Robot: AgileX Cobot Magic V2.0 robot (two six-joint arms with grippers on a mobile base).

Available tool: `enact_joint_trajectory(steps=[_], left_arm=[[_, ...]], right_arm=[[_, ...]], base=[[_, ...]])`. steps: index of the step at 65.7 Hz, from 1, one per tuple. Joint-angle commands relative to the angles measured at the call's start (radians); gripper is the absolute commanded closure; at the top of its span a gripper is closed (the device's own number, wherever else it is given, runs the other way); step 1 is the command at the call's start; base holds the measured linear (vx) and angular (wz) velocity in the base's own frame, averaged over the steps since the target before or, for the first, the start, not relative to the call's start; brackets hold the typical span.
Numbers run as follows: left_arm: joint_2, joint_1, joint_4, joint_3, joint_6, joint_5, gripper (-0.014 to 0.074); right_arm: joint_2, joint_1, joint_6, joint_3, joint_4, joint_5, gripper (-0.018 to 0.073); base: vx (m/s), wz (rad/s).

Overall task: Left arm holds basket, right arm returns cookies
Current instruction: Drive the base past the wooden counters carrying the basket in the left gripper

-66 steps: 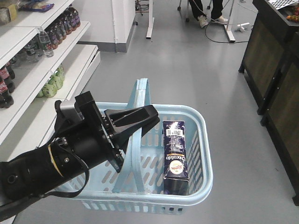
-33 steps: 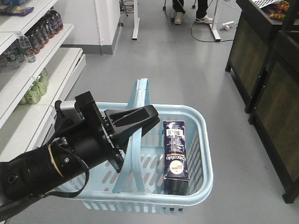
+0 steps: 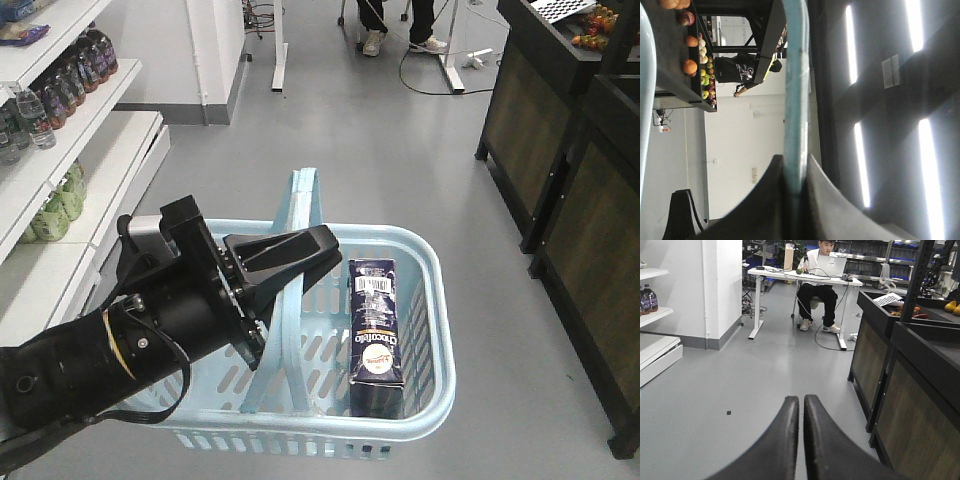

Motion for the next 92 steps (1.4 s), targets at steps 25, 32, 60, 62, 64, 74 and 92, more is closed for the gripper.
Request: enact_joint_trajectory(steps=[25, 32, 60, 62, 64, 74, 92], left_arm=[[-0.041, -0.007, -0.045, -0.028, 0.001, -0.115, 0.0599], [-0.041, -0.007, -0.045, -0.028, 0.001, -0.115, 0.0599], [-0.041, -0.007, -0.045, -0.028, 0.001, -0.115, 0.0599], [-0.041, -0.007, -0.045, -0.028, 0.001, -0.115, 0.0599], [-0.041, -0.007, -0.045, -0.028, 0.001, -0.115, 0.0599], [-0.041, -0.007, -0.045, -0.028, 0.001, -0.115, 0.0599], [-0.041, -0.007, -0.045, -0.028, 0.001, -0.115, 0.0599]], right_arm=[[-0.011, -0.001, -0.005, 0.018, -0.005, -0.076, 0.0562], [-0.011, -0.001, -0.005, 0.018, -0.005, -0.076, 0.0562], [-0.011, -0.001, -0.005, 0.018, -0.005, -0.076, 0.0562], [-0.011, -0.001, -0.005, 0.018, -0.005, -0.076, 0.0562], [-0.011, -0.001, -0.005, 0.018, -0.005, -0.076, 0.0562], [-0.011, -0.001, -0.005, 0.018, -0.005, -0.076, 0.0562], [-0.011, -0.001, -0.005, 0.018, -0.005, -0.076, 0.0562]], base=[[0.25, 0.00], [0.30, 0.00], [0.35, -0.02], [0.39, -0.06], [0.39, -0.06], [0.40, -0.06], [0.40, -0.01]])
